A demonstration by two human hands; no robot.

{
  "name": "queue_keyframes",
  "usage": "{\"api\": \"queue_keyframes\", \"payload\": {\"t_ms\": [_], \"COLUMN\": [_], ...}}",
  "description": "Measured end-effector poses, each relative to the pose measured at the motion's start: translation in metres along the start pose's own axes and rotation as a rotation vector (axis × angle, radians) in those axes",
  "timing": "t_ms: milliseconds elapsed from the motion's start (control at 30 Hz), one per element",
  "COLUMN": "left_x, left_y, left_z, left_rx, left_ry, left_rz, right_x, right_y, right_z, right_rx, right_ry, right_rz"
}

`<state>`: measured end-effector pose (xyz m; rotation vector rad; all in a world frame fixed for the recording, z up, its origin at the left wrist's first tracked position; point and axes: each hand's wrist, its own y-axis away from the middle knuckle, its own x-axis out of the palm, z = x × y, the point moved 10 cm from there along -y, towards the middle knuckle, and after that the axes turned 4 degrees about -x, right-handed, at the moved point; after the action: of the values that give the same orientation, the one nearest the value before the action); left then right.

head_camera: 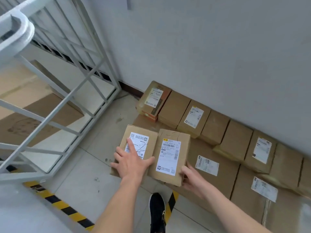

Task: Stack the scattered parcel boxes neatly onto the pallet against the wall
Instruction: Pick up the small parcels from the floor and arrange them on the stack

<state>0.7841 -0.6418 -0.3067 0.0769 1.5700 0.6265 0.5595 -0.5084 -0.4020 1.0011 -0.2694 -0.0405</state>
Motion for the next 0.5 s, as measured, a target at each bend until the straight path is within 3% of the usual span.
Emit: {"api": "queue_keyframes", "payload": {"t_ms": [300,500], "left_x": [0.058,0.093], "left_y": [-0.153,-0.226], "left_z": [-0.017,-0.058], "left_rx": [0.028,0.172], "left_ry": [-0.001,-0.019], "left_rz": [0.141,0.108], "right_x": [0.028,0.030], "right_y": [-0.133,-0.195], "right_z": [-0.011,-0.017], "right_rx": [0.095,0.069], "right_ry": [-0.139,-0.309], "right_rz": [-0.075,-0.213]}}
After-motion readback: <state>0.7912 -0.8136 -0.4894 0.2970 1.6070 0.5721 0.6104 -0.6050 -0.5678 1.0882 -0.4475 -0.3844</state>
